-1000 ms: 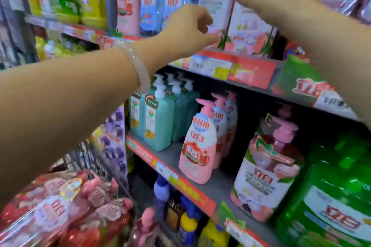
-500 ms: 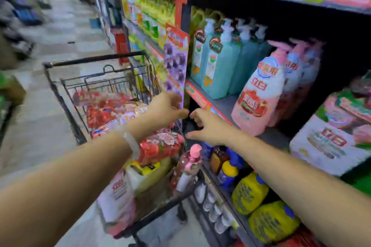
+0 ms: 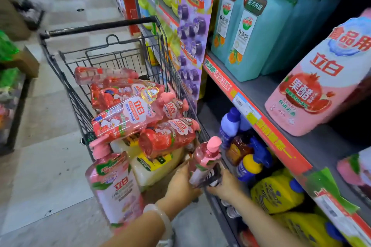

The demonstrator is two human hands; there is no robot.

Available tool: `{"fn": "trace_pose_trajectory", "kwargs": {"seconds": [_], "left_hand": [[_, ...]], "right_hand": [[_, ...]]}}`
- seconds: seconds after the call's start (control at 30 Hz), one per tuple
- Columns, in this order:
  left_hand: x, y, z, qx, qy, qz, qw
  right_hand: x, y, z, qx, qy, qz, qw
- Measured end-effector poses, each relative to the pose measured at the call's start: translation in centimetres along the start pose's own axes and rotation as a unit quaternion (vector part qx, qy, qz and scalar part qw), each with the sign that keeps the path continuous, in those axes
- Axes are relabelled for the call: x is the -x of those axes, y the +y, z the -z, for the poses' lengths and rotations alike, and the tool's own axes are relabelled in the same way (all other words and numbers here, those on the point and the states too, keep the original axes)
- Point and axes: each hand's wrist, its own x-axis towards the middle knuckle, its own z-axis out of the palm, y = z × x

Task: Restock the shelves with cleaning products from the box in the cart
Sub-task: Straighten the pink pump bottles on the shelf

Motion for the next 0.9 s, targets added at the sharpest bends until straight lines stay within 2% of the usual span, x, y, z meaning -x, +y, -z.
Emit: {"fn": "trace_pose_trajectory", "kwargs": {"seconds": [0.17, 0.3, 0.37, 0.67, 0.83, 0.9], "left_hand": [[-3.9, -1.9, -3.1, 0.032, 0.036, 0.023, 0.999], [-6.3, -3.1, -4.4, 0.075, 0.076, 0.065, 0.992], [-6.7, -2.8, -4.3, 0.041, 0.087, 0.080, 0.992], [-5.3, -1.5, -3.0, 0.127, 0.143, 0.038, 0.981], [-4.1, 1.7, 1.4, 0.172, 0.098, 0.023, 0.980], [-3.3, 3.6, 3.5, 0.251, 0.063, 0.042, 0.965]], "right_hand": [[-5.0, 2.4, 0.1, -0.079, 0.070, -0.005, 0.994], [-9.2, 4.6, -0.7, -0.127, 0.024, 0.019, 0.991], [-9.4, 4.2, -0.6, -0.150, 0.009, 0.020, 0.989], [-8.6, 3.4, 0.8, -0.243, -0.022, 0.091, 0.965], [-6.2, 0.7, 4.2, -0.297, -0.022, 0.115, 0.948], [-4.5, -1.0, 5.8, -0.316, -0.042, 0.137, 0.938]]}}
